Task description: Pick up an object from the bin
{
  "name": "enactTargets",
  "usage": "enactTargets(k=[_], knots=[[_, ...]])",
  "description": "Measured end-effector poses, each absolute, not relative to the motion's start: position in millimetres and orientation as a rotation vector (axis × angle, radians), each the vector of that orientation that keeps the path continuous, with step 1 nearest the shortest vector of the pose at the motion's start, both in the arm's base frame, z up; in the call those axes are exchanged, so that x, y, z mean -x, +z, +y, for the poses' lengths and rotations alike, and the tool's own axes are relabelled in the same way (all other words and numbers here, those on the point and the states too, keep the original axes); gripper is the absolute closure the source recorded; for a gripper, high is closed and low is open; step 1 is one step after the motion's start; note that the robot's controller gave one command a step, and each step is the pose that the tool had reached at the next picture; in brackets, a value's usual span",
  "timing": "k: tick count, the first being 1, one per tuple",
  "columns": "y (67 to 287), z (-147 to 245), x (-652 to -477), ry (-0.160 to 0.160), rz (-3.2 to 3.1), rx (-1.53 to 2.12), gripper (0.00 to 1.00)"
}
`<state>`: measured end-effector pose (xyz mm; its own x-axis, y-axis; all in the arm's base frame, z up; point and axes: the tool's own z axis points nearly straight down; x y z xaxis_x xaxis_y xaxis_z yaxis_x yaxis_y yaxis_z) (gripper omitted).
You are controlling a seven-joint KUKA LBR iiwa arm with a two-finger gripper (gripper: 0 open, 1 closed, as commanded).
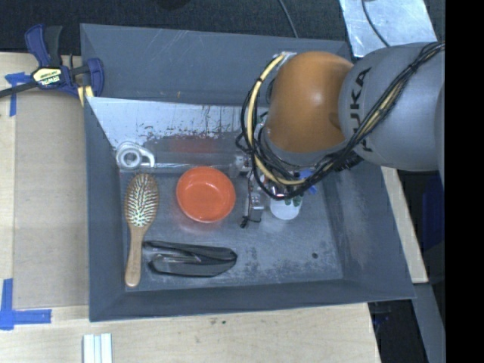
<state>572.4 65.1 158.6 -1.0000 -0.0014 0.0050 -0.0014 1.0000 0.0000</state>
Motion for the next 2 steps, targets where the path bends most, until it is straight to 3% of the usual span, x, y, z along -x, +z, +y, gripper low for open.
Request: enactTargets(k=[1, 2], knots=[[164, 65, -574.0, -0.001, -3.145, 0.001, 0.0], [69, 134, -582.0, 0.0, -3.129, 0.253, 0.0]])
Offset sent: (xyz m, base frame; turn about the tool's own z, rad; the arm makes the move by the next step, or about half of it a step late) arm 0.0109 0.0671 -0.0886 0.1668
